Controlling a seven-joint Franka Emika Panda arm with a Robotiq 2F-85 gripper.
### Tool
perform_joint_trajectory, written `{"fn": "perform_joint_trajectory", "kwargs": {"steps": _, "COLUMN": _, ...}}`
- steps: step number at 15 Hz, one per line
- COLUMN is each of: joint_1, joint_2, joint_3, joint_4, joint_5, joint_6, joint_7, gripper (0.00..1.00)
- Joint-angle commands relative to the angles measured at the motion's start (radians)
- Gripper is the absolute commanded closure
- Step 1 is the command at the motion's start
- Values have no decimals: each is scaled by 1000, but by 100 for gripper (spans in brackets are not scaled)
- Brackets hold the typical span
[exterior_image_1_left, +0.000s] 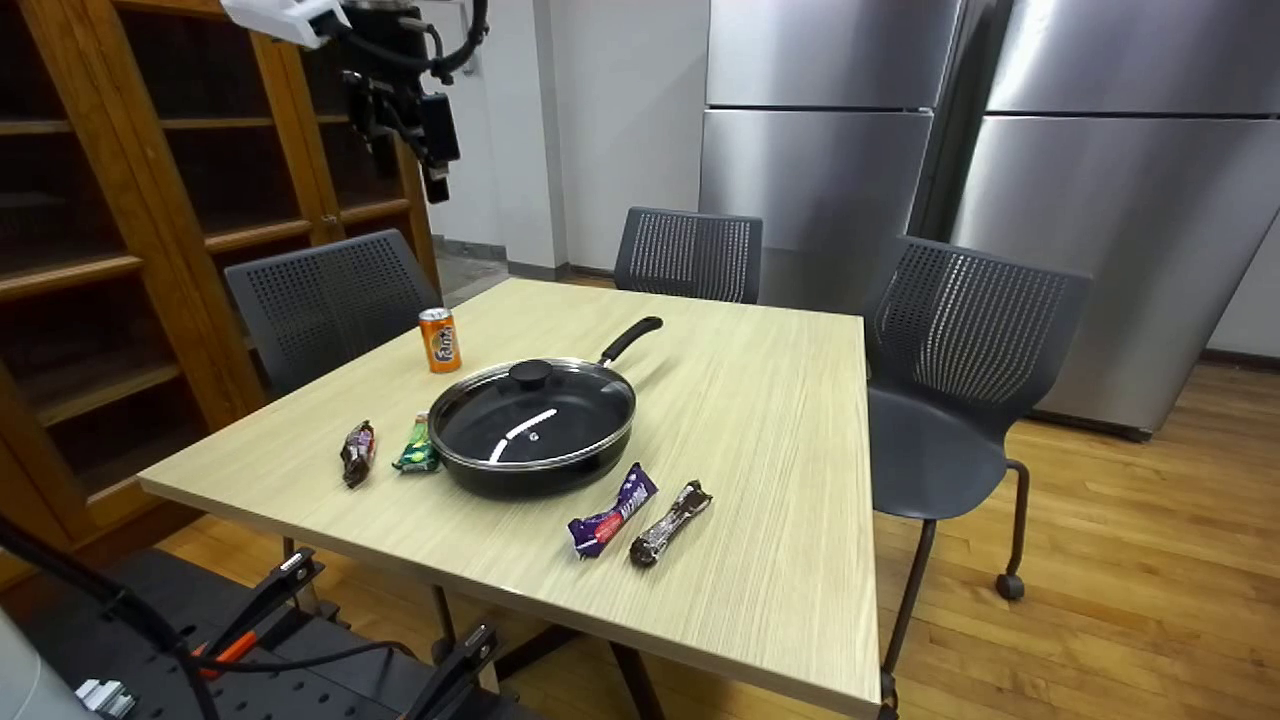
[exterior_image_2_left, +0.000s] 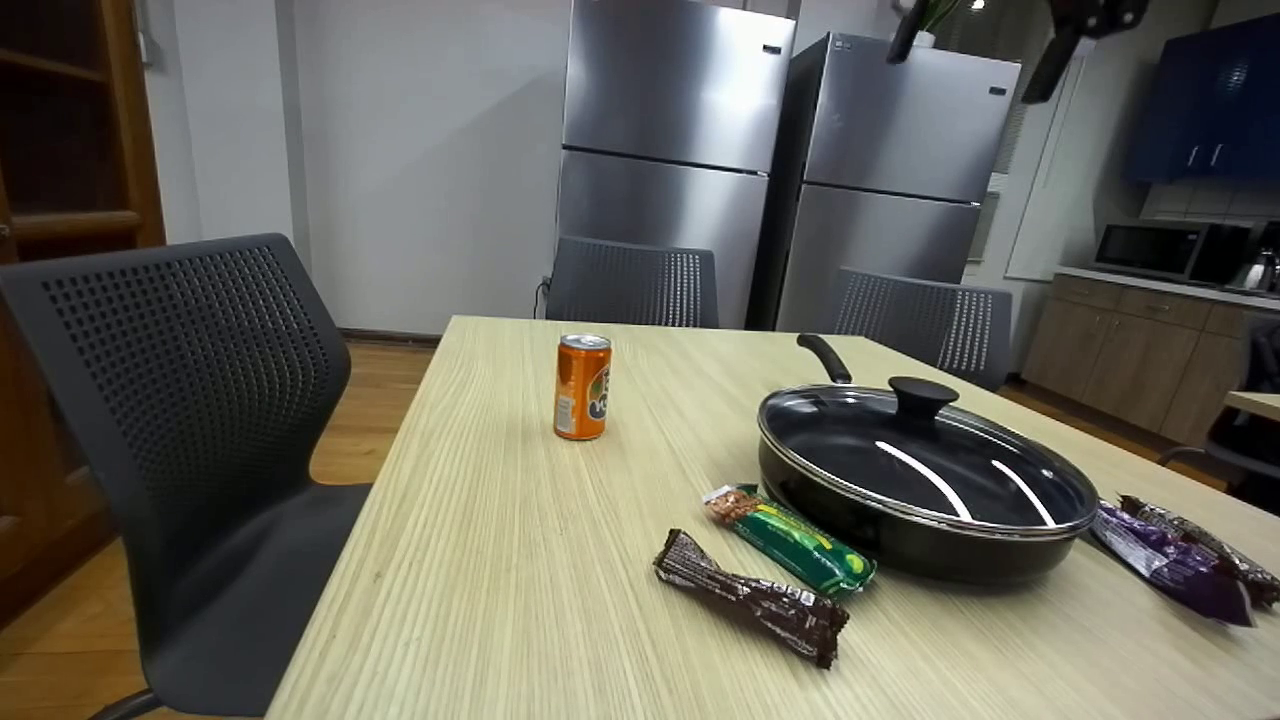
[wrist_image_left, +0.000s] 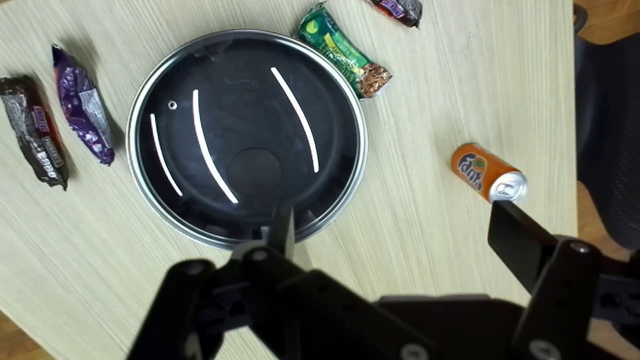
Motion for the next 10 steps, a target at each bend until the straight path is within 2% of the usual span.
{"fn": "perform_joint_trajectory", "kwargs": {"steps": 1, "joint_1": -24, "joint_2": 153, "joint_3": -4, "joint_4": 99, "joint_5": -79, "joint_6": -7, "joint_7": 99, "gripper": 0}}
{"fn": "perform_joint_trajectory", "kwargs": {"steps": 10, "joint_1": 12, "joint_2": 418, "joint_3": -83, "joint_4": 238, "joint_5": -227, "joint_6": -32, "joint_7": 294, "gripper": 0}}
